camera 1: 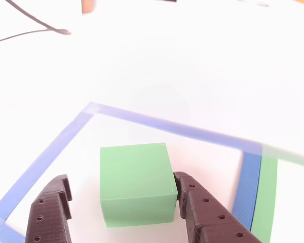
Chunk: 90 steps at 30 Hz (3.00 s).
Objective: Tower of hanoi
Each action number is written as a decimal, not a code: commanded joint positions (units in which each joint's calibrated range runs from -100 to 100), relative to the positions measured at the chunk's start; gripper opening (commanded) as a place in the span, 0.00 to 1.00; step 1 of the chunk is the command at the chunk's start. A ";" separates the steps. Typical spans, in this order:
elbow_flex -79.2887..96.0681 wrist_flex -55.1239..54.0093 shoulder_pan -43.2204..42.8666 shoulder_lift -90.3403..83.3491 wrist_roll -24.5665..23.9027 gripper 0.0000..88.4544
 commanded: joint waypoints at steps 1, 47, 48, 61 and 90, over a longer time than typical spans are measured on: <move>-0.40 -1.55 0.01 -2.07 0.00 0.29; -70.40 174.40 24.56 -82.57 -3.21 0.02; -68.95 174.32 24.85 -82.57 -2.37 0.03; -19.04 140.63 31.75 -98.56 0.00 0.29; 33.41 20.79 26.38 -50.51 0.00 0.30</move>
